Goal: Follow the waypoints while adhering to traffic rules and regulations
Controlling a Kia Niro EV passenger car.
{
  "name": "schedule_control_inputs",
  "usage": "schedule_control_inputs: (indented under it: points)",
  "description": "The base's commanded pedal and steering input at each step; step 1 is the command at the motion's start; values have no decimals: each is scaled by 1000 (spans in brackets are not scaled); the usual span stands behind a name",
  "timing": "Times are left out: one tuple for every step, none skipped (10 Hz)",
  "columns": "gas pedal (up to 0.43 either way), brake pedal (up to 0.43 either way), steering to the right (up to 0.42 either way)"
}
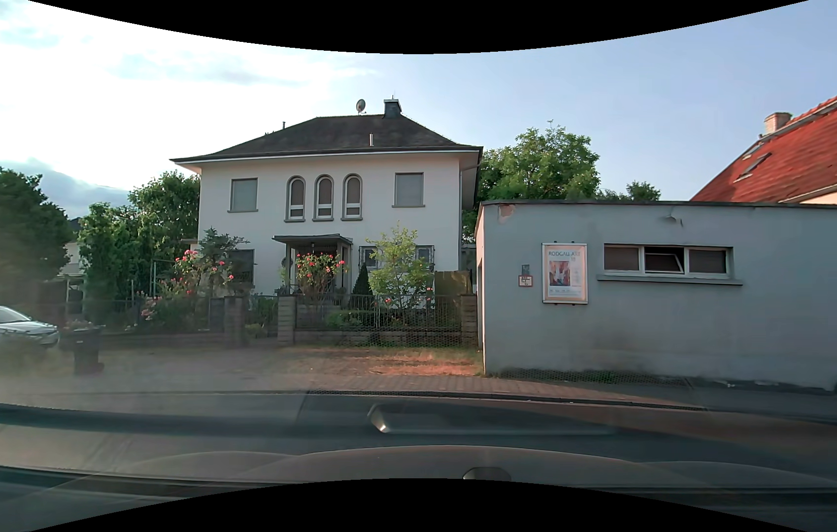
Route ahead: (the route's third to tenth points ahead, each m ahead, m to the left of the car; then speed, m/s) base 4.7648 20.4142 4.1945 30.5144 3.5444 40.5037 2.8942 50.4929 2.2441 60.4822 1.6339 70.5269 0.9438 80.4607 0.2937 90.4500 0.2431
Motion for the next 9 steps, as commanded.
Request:
schedule_control_inputs:
  points:
    - [0, 128, -256]
    - [0, 128, -256]
    - [0, 122, -257]
    - [0, 122, -256]
    - [0, 122, -257]
    - [0, 122, -256]
    - [0, 116, -256]
    - [0, 110, -257]
    - [0, 110, -257]
